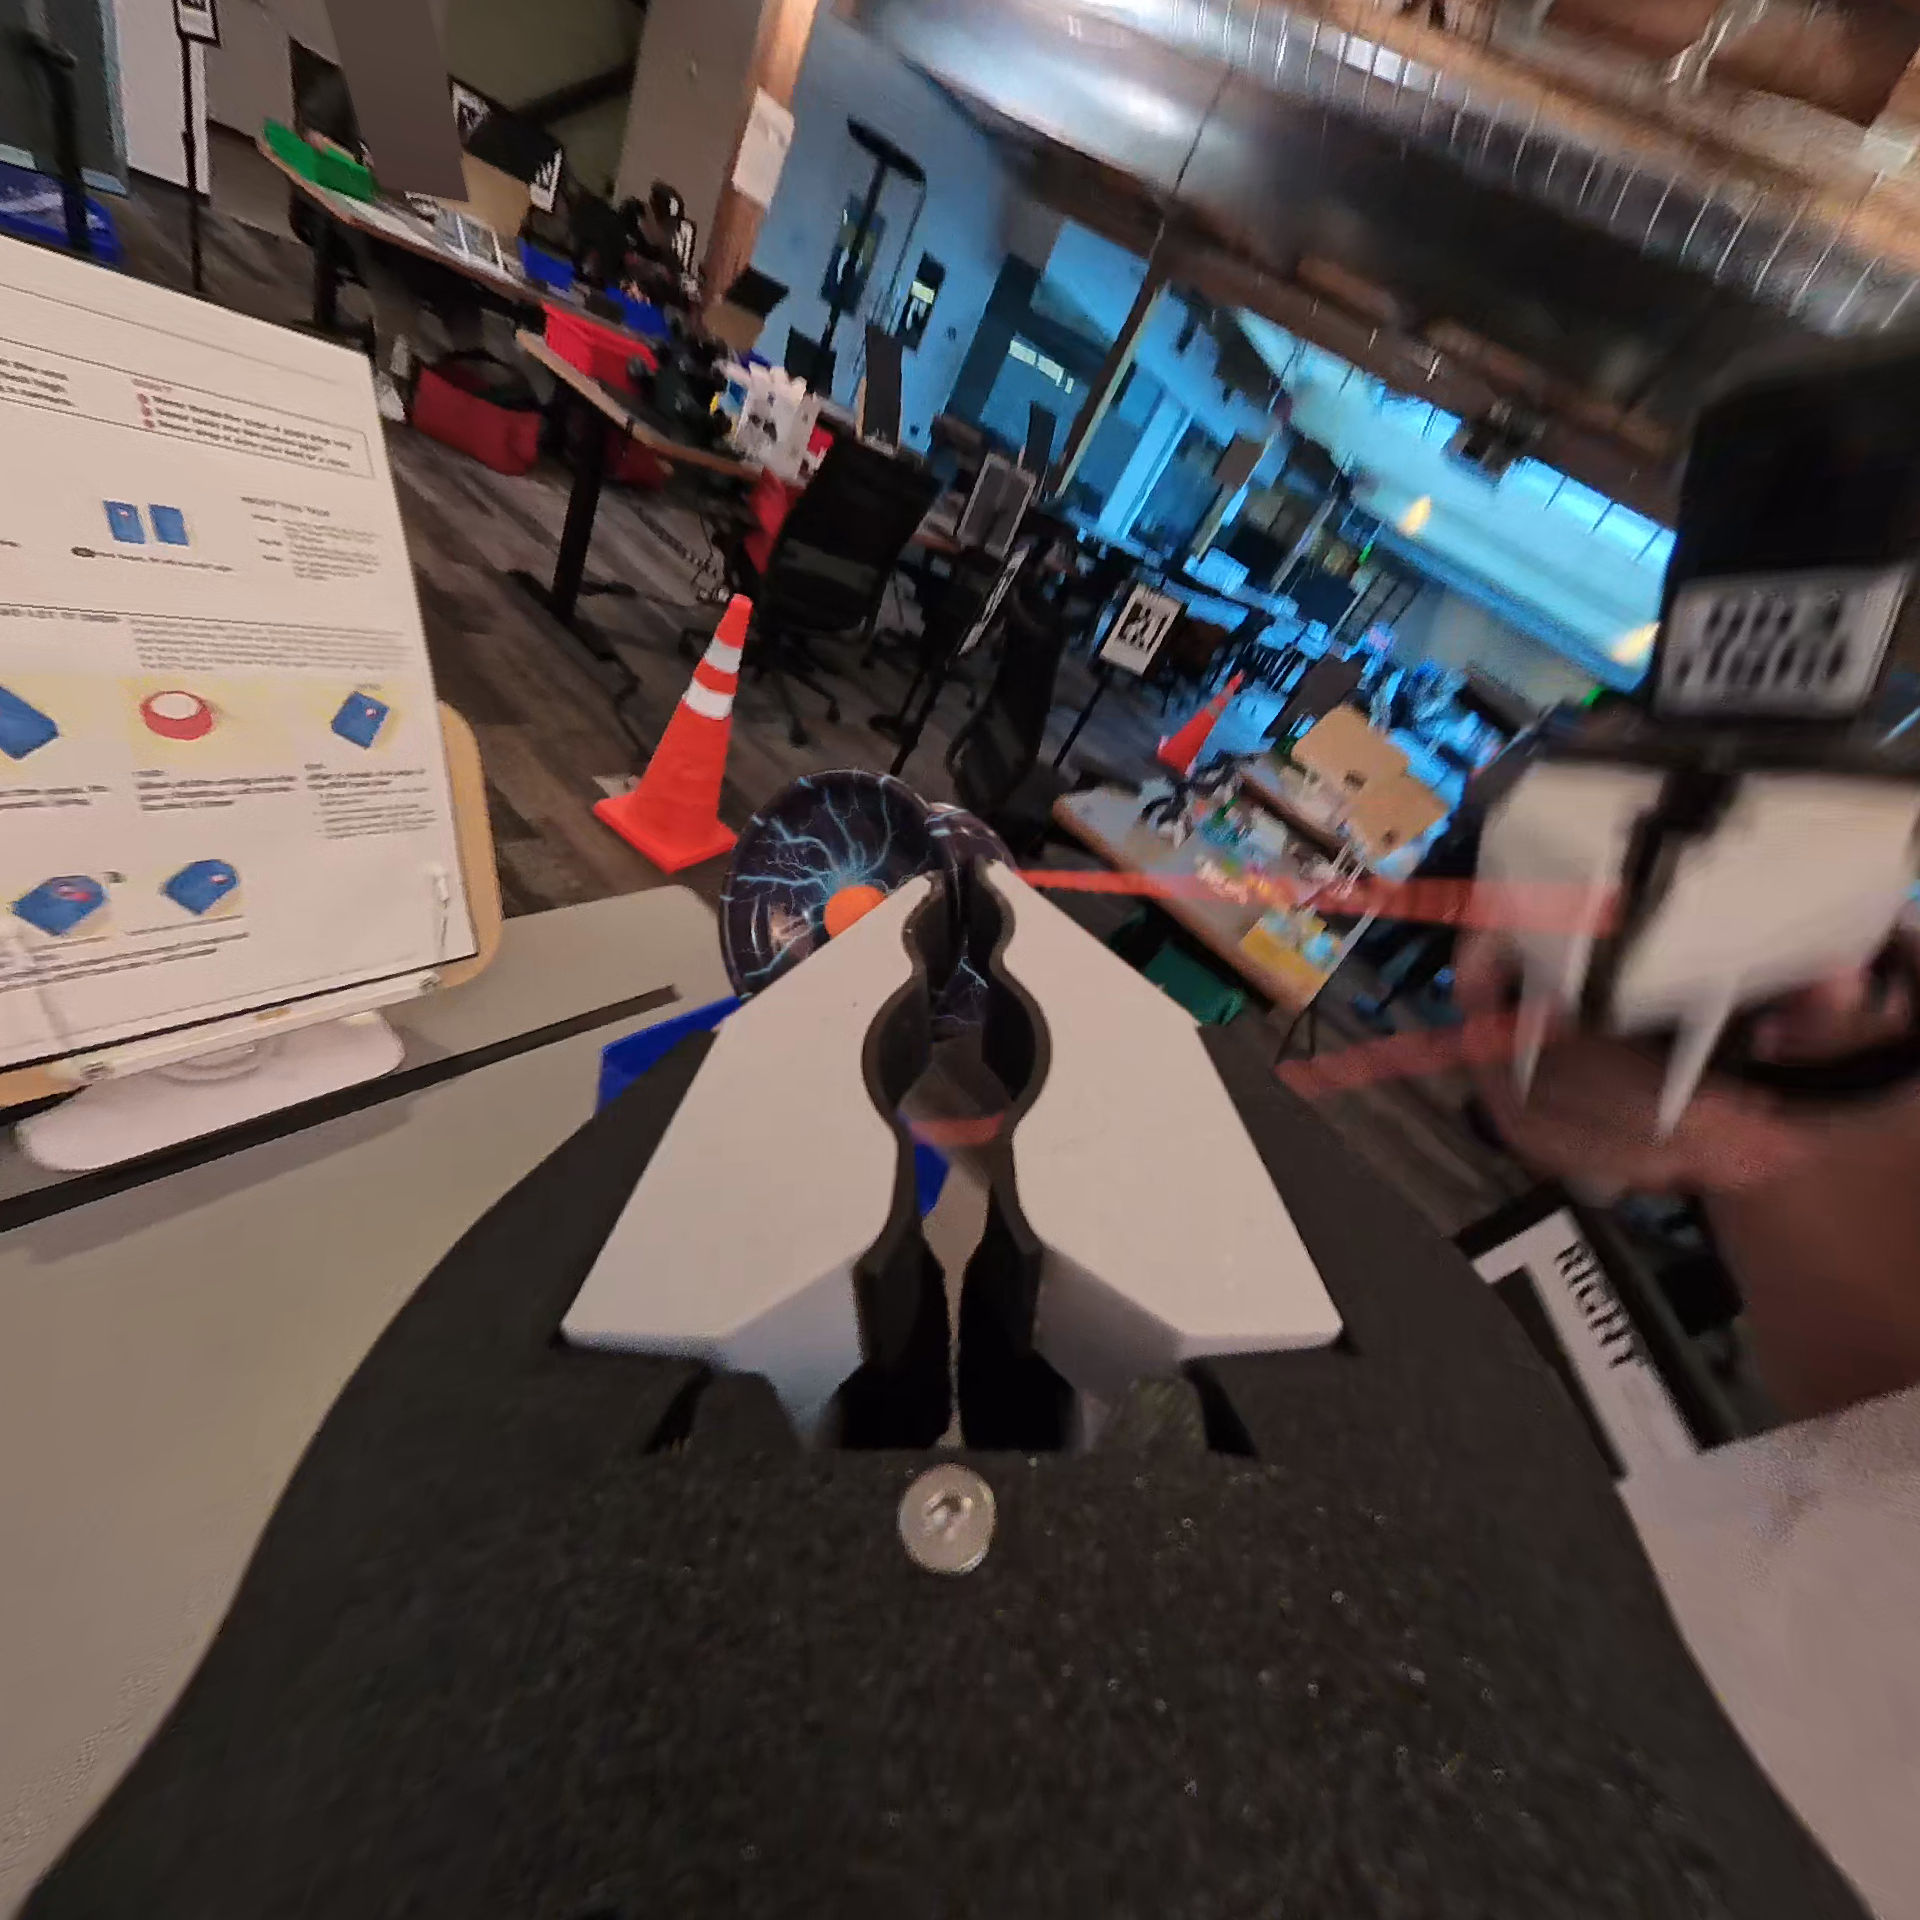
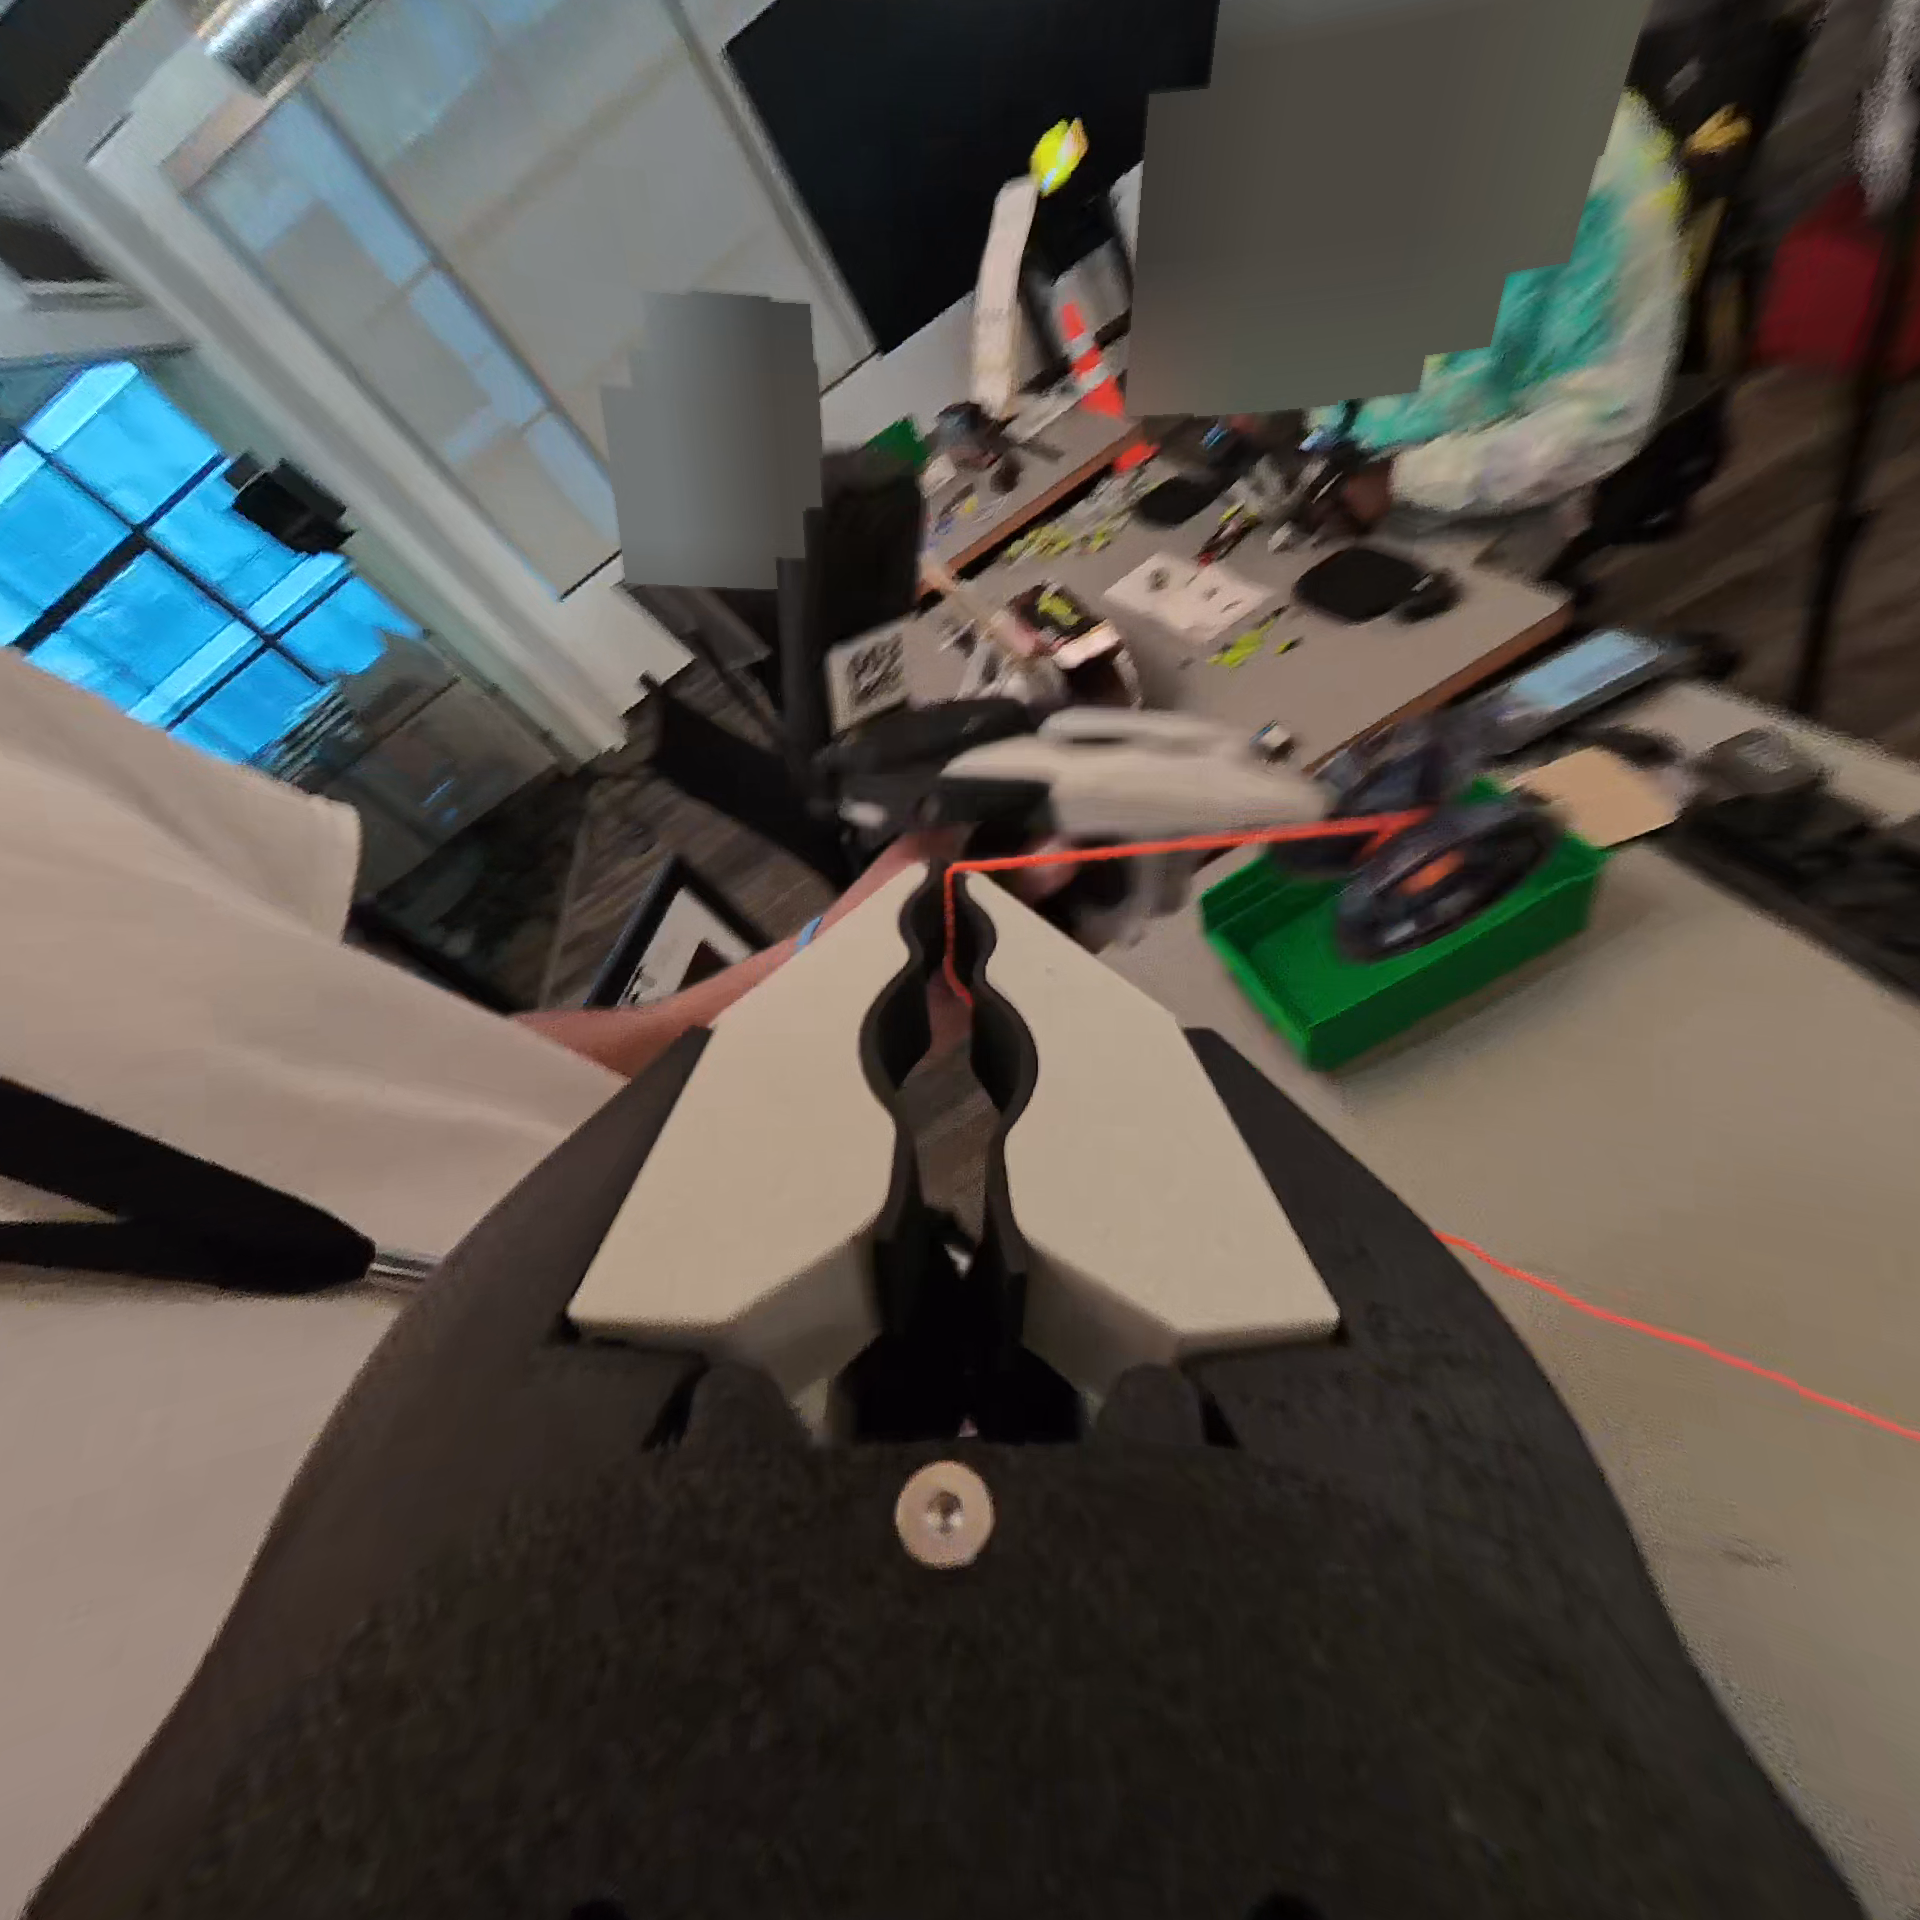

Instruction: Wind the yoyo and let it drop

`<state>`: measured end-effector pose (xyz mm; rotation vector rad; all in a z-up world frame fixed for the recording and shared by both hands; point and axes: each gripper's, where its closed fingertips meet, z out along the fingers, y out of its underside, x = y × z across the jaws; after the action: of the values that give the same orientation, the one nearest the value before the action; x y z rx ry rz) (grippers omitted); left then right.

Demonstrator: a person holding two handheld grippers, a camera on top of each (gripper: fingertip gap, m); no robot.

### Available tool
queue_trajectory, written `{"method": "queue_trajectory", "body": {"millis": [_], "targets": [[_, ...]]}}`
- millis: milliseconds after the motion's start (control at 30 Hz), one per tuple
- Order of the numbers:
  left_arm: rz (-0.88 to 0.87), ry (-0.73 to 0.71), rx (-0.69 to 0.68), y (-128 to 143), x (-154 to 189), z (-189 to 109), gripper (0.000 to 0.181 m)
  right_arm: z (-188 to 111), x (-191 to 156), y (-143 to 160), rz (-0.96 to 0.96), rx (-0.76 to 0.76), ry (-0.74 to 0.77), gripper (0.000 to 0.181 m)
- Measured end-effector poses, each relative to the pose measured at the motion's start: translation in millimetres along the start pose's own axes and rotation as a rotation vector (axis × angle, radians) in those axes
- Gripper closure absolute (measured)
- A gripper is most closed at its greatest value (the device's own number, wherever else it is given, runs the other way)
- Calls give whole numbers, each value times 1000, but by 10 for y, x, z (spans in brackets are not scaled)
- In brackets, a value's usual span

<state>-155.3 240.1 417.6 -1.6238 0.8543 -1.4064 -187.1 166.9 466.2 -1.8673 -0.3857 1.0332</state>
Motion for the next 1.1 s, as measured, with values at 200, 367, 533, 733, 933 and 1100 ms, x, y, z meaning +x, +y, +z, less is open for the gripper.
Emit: {"method": "queue_trajectory", "body": {"millis": [200,367,533,733,933,1100], "targets": [[-323,226,187,-431,179,-31,181,490,203,1012,128,-251,-6,181],[-439,407,224,-604,465,-214,181,562,920,1317,220,-283,127,181],[-370,410,162,-467,655,-310,181,369,1424,869,272,-148,161,181],[-372,339,170,-392,455,-309,181,148,1201,763,339,-115,-53,162],[-359,292,185,-402,313,-255,181,-85,1079,1376,621,-150,-183,116],[-340,283,185,-447,290,-209,181,-210,1030,1495,918,2,-326,125]]}}
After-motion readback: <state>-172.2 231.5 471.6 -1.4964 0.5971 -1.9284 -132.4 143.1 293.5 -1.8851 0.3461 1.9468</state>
